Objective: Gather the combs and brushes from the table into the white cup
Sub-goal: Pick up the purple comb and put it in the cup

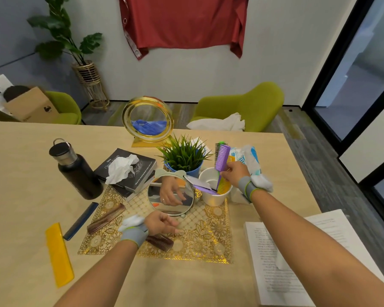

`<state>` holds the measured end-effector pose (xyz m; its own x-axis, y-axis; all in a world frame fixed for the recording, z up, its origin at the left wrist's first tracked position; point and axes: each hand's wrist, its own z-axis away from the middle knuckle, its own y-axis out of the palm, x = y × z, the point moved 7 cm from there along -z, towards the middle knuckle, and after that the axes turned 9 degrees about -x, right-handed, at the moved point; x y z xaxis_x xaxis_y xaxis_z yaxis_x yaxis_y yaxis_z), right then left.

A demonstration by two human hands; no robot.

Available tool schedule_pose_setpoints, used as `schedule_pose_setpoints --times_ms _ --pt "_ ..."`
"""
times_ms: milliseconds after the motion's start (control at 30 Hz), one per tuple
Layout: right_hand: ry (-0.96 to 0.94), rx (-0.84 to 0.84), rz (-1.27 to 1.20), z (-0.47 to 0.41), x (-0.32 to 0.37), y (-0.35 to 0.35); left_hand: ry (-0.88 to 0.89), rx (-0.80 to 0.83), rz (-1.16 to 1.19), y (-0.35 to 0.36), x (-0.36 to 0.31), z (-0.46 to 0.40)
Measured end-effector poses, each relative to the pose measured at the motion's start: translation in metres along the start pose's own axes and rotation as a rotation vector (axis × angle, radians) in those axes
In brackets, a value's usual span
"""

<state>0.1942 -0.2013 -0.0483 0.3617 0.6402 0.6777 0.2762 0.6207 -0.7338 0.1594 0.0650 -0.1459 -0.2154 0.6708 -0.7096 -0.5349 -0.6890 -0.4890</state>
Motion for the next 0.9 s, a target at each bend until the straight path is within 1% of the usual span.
schedule_pose_setpoints --times_ms 267,433,567,700,900 --pt "0.054 -0.037 0.002 0.001 -0.004 0.004 -0.027 0.008 -0.073 -0.014 0.02 0.002" --pt "0.046 -0.027 0.021 0.003 -0.003 0.003 -0.053 0.01 -0.163 -0.02 0.033 0.002" --pt "0.041 -0.017 0.027 0.006 0.0 0.002 -0.065 -0.012 -0.185 -0.024 0.038 -0.001" --pt "0.035 -0.014 0.014 0.009 0.004 0.0 -0.031 -0.017 -0.266 -0.022 0.035 -0.003" --pt "0.006 -0.004 -0.013 0.011 0.011 0.0 0.028 -0.016 -0.465 -0.01 0.03 -0.003"
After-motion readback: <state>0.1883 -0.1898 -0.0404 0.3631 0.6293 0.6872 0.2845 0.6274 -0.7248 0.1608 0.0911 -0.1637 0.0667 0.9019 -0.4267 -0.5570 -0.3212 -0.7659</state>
